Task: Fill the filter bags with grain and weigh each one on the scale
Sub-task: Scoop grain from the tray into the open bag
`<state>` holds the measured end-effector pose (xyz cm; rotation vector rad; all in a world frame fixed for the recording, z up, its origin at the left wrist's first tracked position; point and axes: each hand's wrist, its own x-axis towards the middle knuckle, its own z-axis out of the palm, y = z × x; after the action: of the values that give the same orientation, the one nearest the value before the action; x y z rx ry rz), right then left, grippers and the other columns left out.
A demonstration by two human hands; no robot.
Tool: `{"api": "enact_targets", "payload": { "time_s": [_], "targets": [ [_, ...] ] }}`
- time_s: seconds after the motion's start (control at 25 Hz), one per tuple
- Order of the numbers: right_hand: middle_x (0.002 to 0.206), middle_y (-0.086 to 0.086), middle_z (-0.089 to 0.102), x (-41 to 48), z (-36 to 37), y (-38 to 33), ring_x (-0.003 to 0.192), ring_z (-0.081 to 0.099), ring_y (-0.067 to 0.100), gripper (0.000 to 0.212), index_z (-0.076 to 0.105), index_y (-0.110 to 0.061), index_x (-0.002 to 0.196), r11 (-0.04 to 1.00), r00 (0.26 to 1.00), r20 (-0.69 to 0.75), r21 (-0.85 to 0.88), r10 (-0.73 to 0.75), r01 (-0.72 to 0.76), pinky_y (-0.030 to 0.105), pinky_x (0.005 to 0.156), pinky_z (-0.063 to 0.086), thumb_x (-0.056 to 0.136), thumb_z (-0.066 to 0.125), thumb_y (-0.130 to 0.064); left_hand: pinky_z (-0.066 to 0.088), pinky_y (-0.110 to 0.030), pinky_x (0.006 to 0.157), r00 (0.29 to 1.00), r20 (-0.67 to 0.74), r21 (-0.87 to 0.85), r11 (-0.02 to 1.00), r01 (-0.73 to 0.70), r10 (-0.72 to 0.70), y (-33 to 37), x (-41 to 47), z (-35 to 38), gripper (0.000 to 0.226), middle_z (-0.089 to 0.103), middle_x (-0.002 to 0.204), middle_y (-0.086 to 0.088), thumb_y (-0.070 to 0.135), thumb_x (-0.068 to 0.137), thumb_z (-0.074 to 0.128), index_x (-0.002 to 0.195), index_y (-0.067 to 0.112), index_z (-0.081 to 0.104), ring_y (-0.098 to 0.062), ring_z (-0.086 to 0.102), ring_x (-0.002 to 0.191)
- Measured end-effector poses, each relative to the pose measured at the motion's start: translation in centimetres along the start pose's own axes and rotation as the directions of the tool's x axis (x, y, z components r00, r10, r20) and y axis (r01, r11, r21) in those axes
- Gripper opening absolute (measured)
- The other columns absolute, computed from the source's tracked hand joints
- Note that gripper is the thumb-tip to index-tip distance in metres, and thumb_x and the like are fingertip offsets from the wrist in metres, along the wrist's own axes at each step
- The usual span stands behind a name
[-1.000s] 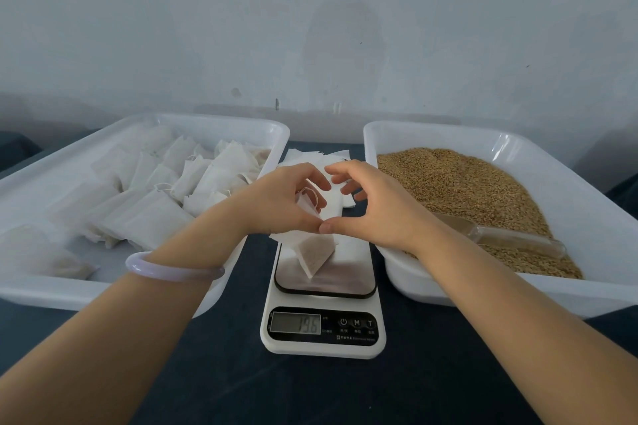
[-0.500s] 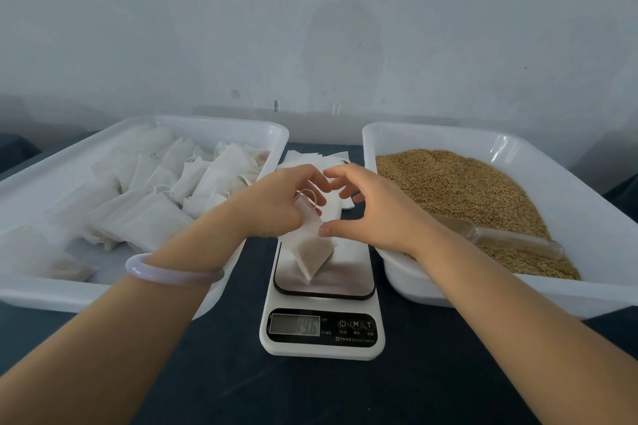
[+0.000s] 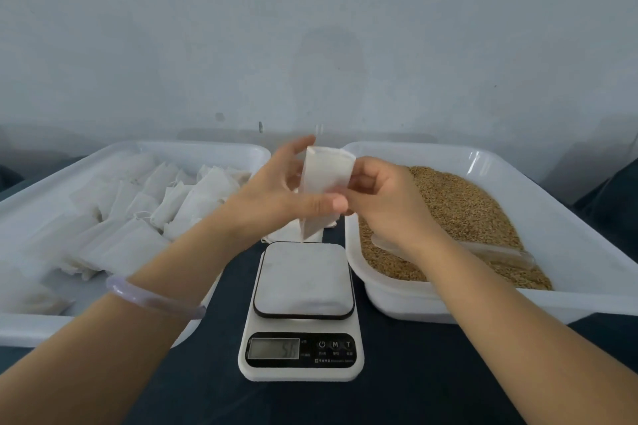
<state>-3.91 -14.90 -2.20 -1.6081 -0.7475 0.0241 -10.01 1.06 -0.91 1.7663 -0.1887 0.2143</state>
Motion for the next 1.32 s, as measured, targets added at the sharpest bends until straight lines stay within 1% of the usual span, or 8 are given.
{"api": "enact_targets", "payload": {
  "time_s": [0.12,0.24,0.36,0.48,0.72,0.96,1.16,1.32],
  "targets": [
    [0.075,0.002,0.073,-0.1,-0.8,-0.8,0.067,0.069,0.013,0.011,0.068,-0.019,0.079,0.998,0.999,-0.032,0.064,0.008,-0.006,0.025,0.060,0.055,0.078,0.074,-0.011,0.056,-0.035,0.081,0.991,0.134,-0.094,0.995,0.038,-0.025,-0.6,-0.3,2.4,0.069,0.067,0.112,-0.005,0.006,0.064,0.077,0.127,0.013,0.049,-0.019,0.066,0.102],
    [0.085,-0.014,0.072,0.1,-4.8,-0.6,0.072,0.064,-0.004,0.003,0.069,-0.035,0.083,0.977,0.999,0.019,-0.210,0.042,-0.038,0.021,0.067,0.052,0.081,0.069,-0.037,0.051,-0.022,0.056,0.997,-0.006,-0.073,0.994,0.078,-0.079,-0.5,0.1,3.7,0.042,0.072,0.082,0.002,-0.011,0.073,0.066,0.104,0.016,0.057,-0.011,0.064,0.071],
    [0.117,-0.013,0.063,0.0,-11.8,1.3,0.103,0.058,0.003,0.025,0.062,-0.034,0.109,0.585,0.933,0.005,-0.781,0.359,-0.221,0.031,0.093,0.047,0.085,0.064,-0.040,0.047,-0.019,0.050,0.988,-0.018,-0.028,0.988,0.152,-0.153,-0.3,0.5,3.9,0.031,0.068,0.069,0.005,-0.012,0.076,0.064,0.093,0.012,0.056,-0.007,0.058,0.057],
    [0.119,-0.004,0.061,-1.5,-15.3,4.0,0.105,0.057,0.014,0.029,0.063,-0.028,0.108,0.274,0.743,-0.043,-0.914,0.667,-0.299,0.033,0.097,0.045,0.081,0.071,-0.020,0.044,-0.018,0.047,0.976,-0.019,0.010,0.976,0.218,-0.218,0.0,1.0,4.9,0.029,0.064,0.069,0.002,-0.013,0.076,0.063,0.091,0.011,0.056,-0.006,0.055,0.053],
    [0.099,-0.015,0.060,-1.5,-16.0,5.3,0.090,0.055,0.006,0.021,0.056,-0.036,0.090,0.287,0.851,0.001,-0.942,0.525,-0.176,0.024,0.082,0.041,0.079,0.072,-0.028,0.045,-0.022,0.052,0.950,-0.035,0.124,0.942,0.311,-0.310,-0.6,2.0,5.9,0.037,0.059,0.079,-0.003,-0.012,0.071,0.064,0.101,0.010,0.060,-0.015,0.056,0.066],
    [0.098,-0.025,0.059,-1.2,-15.4,5.4,0.102,0.042,0.001,0.028,0.063,-0.046,0.103,0.175,0.946,0.174,-0.976,0.273,0.129,0.051,0.112,0.002,0.080,0.070,-0.033,0.051,-0.021,0.052,0.952,-0.087,0.294,0.905,0.307,-0.294,-1.0,2.3,5.3,0.034,0.059,0.079,-0.007,-0.010,0.070,0.062,0.101,0.004,0.064,-0.015,0.054,0.059],
    [0.099,-0.027,0.060,-2.4,-16.9,4.6,0.105,0.050,0.000,0.032,0.063,-0.047,0.106,0.494,0.897,0.203,-0.869,0.392,-0.019,0.042,0.111,0.026,0.079,0.072,-0.031,0.045,-0.014,0.043,0.949,-0.099,0.290,0.904,0.315,-0.299,-0.8,2.7,5.8,0.031,0.059,0.077,-0.002,-0.007,0.069,0.069,0.090,0.016,0.062,-0.012,0.054,0.052],
    [0.102,-0.033,0.053,-3.5,-19.3,3.5,0.105,0.049,-0.004,0.036,0.053,-0.053,0.111,0.504,0.875,0.171,-0.859,0.454,-0.094,0.032,0.105,0.035,0.084,0.066,-0.032,0.046,-0.015,0.043,0.948,-0.127,0.368,0.874,0.319,-0.292,-0.9,3.2,6.2,0.028,0.060,0.078,-0.005,-0.002,0.070,0.069,0.095,0.010,0.064,-0.011,0.054,0.052]
  ]
}}
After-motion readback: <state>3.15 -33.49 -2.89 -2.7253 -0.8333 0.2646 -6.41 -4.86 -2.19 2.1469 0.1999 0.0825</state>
